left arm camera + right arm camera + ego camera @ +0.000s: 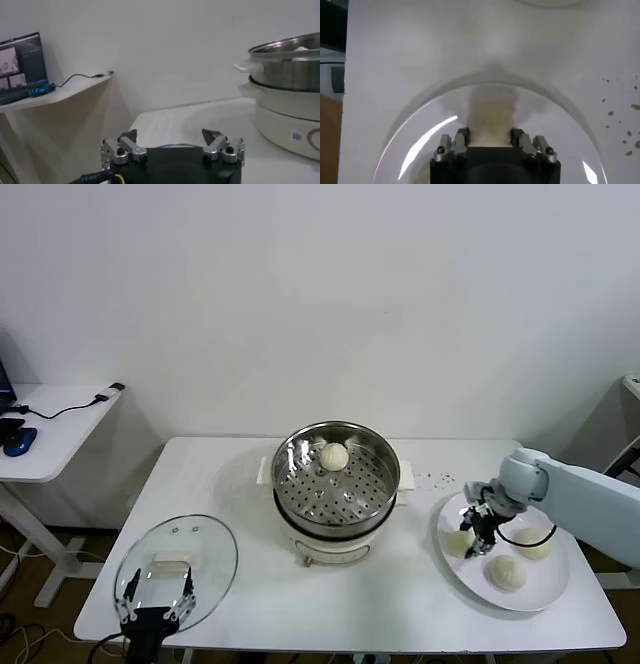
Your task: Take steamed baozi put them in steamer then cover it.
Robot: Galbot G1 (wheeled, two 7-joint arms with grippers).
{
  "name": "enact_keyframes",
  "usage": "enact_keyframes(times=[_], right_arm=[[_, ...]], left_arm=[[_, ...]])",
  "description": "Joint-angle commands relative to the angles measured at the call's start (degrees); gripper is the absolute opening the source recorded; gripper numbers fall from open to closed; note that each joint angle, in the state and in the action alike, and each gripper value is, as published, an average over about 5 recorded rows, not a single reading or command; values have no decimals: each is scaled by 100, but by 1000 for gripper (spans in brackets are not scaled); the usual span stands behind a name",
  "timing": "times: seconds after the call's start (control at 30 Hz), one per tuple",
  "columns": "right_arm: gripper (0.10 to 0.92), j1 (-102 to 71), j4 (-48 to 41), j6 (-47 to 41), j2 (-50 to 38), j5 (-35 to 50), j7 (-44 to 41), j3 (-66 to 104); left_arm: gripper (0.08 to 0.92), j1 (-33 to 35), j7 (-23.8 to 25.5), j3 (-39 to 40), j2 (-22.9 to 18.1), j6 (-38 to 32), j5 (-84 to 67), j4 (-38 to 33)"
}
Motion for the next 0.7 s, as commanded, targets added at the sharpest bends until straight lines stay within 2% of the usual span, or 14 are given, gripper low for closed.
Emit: enact_keyframes(times=[0.03,0.13,0.27,0.43,0.7], right_arm=[[535,530,72,8,-115,301,-67,-209],[534,1276,103,32,-205,748,-93,-727],[534,2915,50,51,-59,1846,-151,-1811],[537,4816,-175,199,813,3155,-283,-3338],[542,5316,-101,-114,2157,4179,-19,-3448]], left_arm=[[823,69,70,-5,7,15,-6,-63],[823,95,101,12,4,7,-1,-99],[823,122,123,30,-6,16,0,-176],[823,151,177,65,-6,28,3,-268],[823,155,227,162,12,63,168,-371]])
